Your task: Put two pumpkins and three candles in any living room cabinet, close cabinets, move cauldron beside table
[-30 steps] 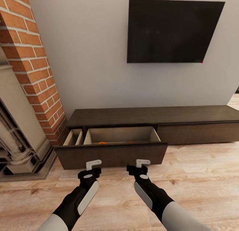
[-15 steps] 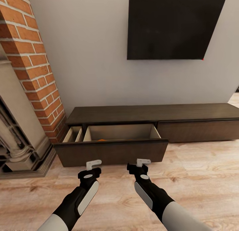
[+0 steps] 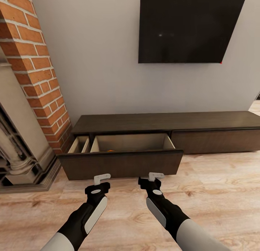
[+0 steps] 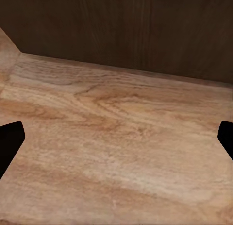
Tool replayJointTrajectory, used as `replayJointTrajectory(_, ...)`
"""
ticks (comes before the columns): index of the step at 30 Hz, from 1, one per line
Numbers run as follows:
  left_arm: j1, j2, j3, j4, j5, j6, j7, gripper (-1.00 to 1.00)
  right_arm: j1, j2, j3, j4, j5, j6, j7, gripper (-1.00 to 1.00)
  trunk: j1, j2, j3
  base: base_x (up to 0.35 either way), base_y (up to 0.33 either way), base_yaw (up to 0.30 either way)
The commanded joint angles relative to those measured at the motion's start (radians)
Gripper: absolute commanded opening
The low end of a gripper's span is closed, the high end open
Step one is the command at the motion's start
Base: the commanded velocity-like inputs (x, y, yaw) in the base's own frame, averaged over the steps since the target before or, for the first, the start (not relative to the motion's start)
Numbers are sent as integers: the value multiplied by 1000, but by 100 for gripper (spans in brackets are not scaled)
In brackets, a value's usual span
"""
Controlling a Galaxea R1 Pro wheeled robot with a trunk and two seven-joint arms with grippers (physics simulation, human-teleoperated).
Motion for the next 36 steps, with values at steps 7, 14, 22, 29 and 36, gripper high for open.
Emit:
replayJointTrajectory(7,-1,1,-4,-1,6,9,5,100,-1,-1,5,-2,-4,4,-8,100,0,0,-1,259,0,0)
replayJointTrajectory(14,-1,0,-4,-1,5,8,8,100,-1,-1,5,-2,-4,4,-8,100,0,0,-1,247,0,0)
replayJointTrajectory(22,-1,0,-4,-1,5,8,9,100,-1,-1,5,-2,-4,3,-8,100,0,0,-1,314,0,0)
replayJointTrajectory(29,-1,2,-4,-1,3,2,10,100,-1,-2,5,0,-5,-15,-8,100,0,0,-1,177,0,0)
replayJointTrajectory(36,1,4,-5,-1,1,-1,10,100,-1,-1,5,80,0,-50,4,100,0,0,-1,8,0,0)
